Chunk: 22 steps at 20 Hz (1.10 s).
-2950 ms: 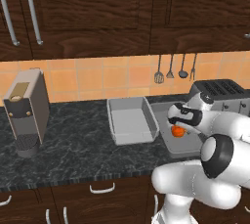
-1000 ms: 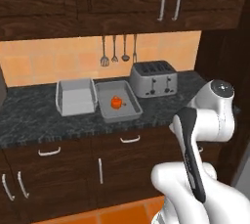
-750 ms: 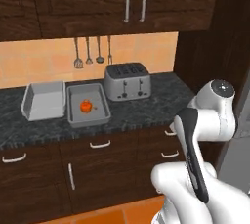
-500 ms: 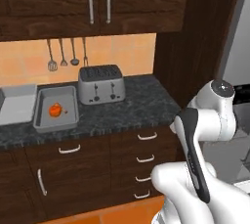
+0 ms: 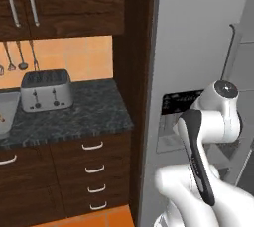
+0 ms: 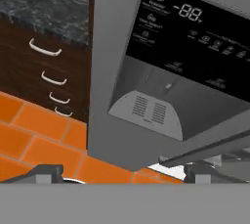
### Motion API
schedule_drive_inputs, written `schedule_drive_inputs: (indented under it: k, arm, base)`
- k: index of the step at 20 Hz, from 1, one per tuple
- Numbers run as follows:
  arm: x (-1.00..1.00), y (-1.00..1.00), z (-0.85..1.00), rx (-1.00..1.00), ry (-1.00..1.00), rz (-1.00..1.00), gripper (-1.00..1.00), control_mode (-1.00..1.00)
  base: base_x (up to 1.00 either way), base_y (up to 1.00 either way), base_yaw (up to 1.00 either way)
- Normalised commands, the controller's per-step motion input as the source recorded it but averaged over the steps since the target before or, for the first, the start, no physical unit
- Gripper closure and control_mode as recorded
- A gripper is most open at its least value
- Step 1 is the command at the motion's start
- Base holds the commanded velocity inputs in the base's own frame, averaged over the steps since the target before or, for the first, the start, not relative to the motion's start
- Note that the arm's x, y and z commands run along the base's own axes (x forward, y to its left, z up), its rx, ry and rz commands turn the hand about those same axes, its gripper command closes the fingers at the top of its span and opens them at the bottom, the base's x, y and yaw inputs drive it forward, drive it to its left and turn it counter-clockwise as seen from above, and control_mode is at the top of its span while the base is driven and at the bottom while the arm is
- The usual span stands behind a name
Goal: Place one squash and one chicken drumstick in each tupperware on the nearby counter, to pack two identical lunches.
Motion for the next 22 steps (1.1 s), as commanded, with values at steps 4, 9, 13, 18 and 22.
schedule_drive_inputs:
  k: [4,9,13,18,22]
  arm:
    - [0.00,0.00,0.00,0.00,0.00,0.00,-1.00,1.00]
    - [0.00,0.00,0.00,0.00,0.00,0.00,-1.00,1.00]
    - [0.00,0.00,0.00,0.00,0.00,0.00,-1.00,1.00]
    - [0.00,0.00,0.00,0.00,0.00,0.00,-1.00,1.00]
    - [0.00,0.00,0.00,0.00,0.00,0.00,-1.00,1.00]
  base:
    - [0.00,-0.91,0.00]
    - [0.01,-0.76,0.00]
    - [0.07,-0.55,0.00]
    - [0.20,-0.36,0.00]
    - [0.31,-0.39,0.00]
